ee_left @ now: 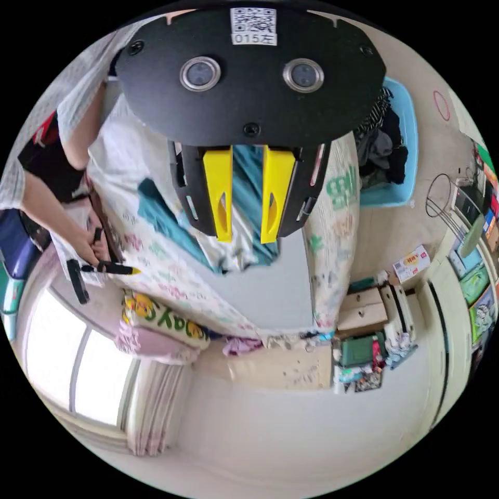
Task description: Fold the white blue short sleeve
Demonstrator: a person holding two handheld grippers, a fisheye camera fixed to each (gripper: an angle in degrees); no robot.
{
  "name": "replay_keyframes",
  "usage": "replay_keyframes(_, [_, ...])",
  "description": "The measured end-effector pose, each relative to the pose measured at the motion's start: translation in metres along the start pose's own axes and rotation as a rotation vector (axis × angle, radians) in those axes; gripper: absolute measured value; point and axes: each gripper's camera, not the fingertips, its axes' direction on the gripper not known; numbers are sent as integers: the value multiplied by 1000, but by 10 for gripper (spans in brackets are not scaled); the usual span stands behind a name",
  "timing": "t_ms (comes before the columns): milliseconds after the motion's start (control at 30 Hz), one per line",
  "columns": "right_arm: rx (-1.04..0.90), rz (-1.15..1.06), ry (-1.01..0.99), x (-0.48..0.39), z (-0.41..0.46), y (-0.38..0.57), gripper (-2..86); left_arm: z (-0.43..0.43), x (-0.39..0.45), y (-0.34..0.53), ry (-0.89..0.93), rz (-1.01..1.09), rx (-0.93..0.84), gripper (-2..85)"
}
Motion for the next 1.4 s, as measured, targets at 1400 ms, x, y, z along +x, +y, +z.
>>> replay_keyframes(1400, [-162, 141, -28, -8, 148, 106, 95, -12, -74, 63, 407, -454, -113, 68])
